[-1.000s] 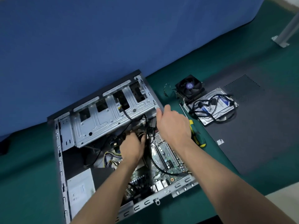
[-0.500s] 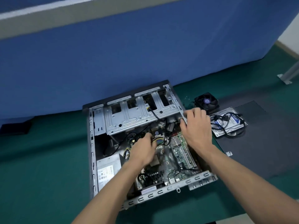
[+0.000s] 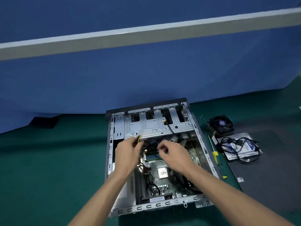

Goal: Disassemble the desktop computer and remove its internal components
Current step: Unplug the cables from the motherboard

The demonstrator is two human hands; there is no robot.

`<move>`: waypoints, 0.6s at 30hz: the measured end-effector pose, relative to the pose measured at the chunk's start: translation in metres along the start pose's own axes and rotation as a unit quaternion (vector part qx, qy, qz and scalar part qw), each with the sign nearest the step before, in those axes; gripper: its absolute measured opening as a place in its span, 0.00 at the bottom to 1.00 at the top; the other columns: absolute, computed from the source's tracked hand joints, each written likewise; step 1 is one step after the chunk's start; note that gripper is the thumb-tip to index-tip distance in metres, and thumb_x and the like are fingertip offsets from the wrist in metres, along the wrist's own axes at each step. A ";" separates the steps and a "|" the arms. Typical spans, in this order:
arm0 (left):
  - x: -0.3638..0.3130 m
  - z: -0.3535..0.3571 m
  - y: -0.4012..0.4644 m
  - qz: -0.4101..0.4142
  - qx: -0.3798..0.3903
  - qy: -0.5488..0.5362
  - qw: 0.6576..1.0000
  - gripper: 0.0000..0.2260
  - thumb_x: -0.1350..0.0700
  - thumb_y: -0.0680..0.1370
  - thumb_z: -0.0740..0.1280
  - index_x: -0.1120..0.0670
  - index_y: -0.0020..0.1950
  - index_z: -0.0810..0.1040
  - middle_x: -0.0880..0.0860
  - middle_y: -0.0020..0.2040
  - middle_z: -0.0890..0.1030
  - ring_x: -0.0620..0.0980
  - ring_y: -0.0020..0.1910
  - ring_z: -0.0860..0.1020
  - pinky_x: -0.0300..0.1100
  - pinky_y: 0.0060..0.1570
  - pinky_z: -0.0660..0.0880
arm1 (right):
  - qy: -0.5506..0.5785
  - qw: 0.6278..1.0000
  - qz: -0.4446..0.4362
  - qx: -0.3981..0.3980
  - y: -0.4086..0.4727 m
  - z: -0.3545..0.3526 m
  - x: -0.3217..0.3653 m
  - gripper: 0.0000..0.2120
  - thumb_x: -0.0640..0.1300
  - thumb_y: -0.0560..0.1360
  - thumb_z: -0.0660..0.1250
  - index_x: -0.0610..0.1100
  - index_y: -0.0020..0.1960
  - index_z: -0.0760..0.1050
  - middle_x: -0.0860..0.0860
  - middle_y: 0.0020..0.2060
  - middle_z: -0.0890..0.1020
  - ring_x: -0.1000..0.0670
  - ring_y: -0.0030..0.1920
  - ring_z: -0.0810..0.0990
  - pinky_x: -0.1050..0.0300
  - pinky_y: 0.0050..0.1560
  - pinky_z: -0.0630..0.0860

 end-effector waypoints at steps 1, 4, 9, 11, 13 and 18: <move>0.006 -0.008 -0.001 -0.027 -0.010 -0.034 0.999 0.11 0.53 0.75 0.69 0.51 0.33 0.76 0.46 0.27 0.77 0.45 0.27 0.75 0.35 0.30 0.71 | 0.007 1.000 -0.016 0.014 0.003 0.005 0.009 0.10 0.48 0.76 0.61 0.56 0.57 0.75 0.60 0.47 0.80 0.59 0.44 0.76 0.61 0.43 0.70; 0.025 -0.028 -0.004 -0.108 -0.039 -0.102 0.988 0.11 0.52 0.73 0.71 0.56 0.34 0.80 0.53 0.27 0.78 0.56 0.30 0.80 0.53 0.35 0.79 | 0.041 0.995 -0.063 0.072 0.009 0.025 0.037 0.15 0.48 0.76 0.61 0.58 0.62 0.72 0.59 0.56 0.79 0.55 0.51 0.76 0.59 0.48 0.71; 0.040 -0.045 -0.016 -0.178 -0.086 -0.150 0.969 0.22 0.49 0.75 0.69 0.68 0.34 0.74 0.68 0.32 0.77 0.60 0.30 0.78 0.56 0.36 0.77 | 0.073 0.979 -0.115 0.150 0.019 0.055 0.077 0.14 0.52 0.78 0.62 0.55 0.63 0.72 0.53 0.57 0.80 0.49 0.54 0.77 0.56 0.49 0.71; 0.043 -0.051 -0.020 -0.195 -0.104 -0.110 0.969 0.23 0.46 0.75 0.67 0.65 0.33 0.74 0.64 0.32 0.78 0.54 0.30 0.75 0.51 0.35 0.75 | 0.091 0.976 -0.115 0.163 0.023 0.062 0.083 0.13 0.52 0.77 0.64 0.54 0.60 0.73 0.52 0.53 0.80 0.49 0.51 0.78 0.54 0.49 0.74; 0.046 -0.059 -0.021 -0.216 -0.121 -0.042 0.968 0.22 0.42 0.75 0.65 0.59 0.32 0.75 0.56 0.31 0.78 0.51 0.30 0.74 0.45 0.32 0.69 | 0.099 0.975 -0.111 0.167 0.025 0.068 0.086 0.12 0.53 0.75 0.65 0.54 0.58 0.73 0.54 0.49 0.79 0.50 0.47 0.77 0.54 0.46 0.73; 0.071 -0.062 -0.011 -0.285 -0.135 -0.025 0.949 0.23 0.42 0.76 0.63 0.56 0.28 0.69 0.49 0.24 0.71 0.49 0.26 0.69 0.41 0.29 0.63 | 0.064 0.985 -0.126 0.101 0.038 0.065 0.095 0.10 0.54 0.76 0.64 0.52 0.55 0.73 0.58 0.41 0.77 0.52 0.44 0.77 0.56 0.43 0.71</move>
Point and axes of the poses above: each hand's wrist, its own y-axis towards the middle knuckle, its own z-axis out of the palm, x = y × z, the point moved 10 cm from there along y, towards the middle knuckle
